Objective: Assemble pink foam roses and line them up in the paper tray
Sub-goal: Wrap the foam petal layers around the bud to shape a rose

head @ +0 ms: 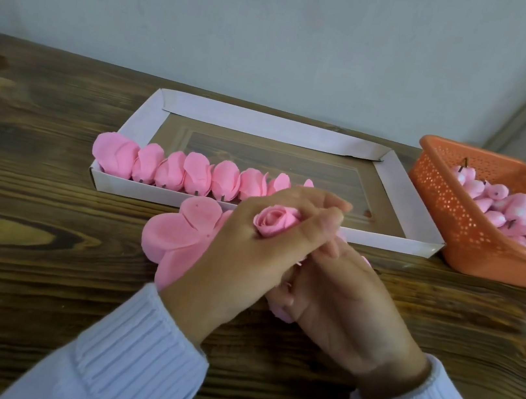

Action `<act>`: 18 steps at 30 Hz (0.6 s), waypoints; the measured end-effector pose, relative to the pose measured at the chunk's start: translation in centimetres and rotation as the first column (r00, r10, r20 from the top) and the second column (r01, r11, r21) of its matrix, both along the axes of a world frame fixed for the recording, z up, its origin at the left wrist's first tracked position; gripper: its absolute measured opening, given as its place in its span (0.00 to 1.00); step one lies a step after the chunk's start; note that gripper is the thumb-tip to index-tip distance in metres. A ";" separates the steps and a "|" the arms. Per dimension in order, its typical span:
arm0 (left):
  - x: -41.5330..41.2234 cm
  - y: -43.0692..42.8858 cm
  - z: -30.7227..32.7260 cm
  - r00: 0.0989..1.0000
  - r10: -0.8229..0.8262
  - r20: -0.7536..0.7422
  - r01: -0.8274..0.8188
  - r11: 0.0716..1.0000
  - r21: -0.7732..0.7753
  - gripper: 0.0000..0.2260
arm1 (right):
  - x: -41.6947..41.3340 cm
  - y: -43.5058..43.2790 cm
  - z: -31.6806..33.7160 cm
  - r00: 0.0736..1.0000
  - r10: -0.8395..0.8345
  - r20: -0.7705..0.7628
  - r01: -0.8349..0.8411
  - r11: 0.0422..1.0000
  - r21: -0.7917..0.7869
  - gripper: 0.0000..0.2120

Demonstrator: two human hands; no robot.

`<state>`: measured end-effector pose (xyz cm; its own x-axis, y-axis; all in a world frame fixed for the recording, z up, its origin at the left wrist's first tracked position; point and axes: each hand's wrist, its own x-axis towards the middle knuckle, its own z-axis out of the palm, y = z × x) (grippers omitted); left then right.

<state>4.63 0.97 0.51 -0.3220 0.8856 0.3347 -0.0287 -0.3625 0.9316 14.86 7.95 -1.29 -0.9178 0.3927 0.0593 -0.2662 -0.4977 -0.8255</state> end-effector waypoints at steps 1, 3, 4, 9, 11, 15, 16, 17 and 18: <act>-0.1 0.1 -0.1 1.000 0.007 0.024 -0.007 1.000 0.000 0.11 | 0.1 0.0 0.1 0.999 0.016 -0.048 -0.016 1.000 0.001 0.10; -0.3 0.1 -0.1 0.997 -0.002 0.073 0.003 1.000 -0.015 0.12 | 0.1 -0.1 0.3 0.998 0.023 -0.066 -0.022 1.000 0.021 0.10; -0.3 0.2 -0.1 0.997 -0.010 0.070 0.011 1.000 -0.021 0.11 | 0.1 -0.1 0.3 0.999 0.012 -0.036 -0.011 1.000 0.029 0.11; -0.1 0.2 -0.2 1.000 -0.028 -0.003 0.028 0.999 -0.044 0.10 | -0.1 0.2 0.0 0.992 -0.057 0.110 0.046 0.994 0.095 0.13; 0.0 0.2 -0.1 0.995 -0.009 0.100 0.010 1.000 -0.003 0.15 | 0.0 0.1 0.1 1.000 -0.015 0.014 0.014 0.999 0.042 0.12; 0.0 0.1 0.0 0.998 0.050 0.033 -0.050 0.998 0.023 0.10 | 0.2 0.0 0.3 1.000 -0.012 0.002 0.012 1.000 0.009 0.15; 0.1 0.0 0.0 0.999 0.038 0.008 -0.038 0.999 0.028 0.08 | 0.2 0.0 0.3 0.999 -0.033 0.043 0.031 0.999 0.031 0.14; 0.1 0.0 0.1 1.000 0.021 -0.001 -0.020 0.999 0.032 0.07 | 0.2 0.0 0.2 0.995 -0.049 0.082 0.044 0.997 0.056 0.14; 0.1 0.0 0.1 1.000 0.012 -0.016 -0.012 0.999 0.032 0.07 | 0.2 0.0 0.3 0.993 -0.057 0.105 0.050 0.996 0.075 0.15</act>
<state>4.69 0.94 0.66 -0.3271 0.8706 0.3675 -0.0095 -0.3919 0.9199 15.02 7.91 -1.02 -0.8982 0.4396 -0.0084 -0.1988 -0.4232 -0.8840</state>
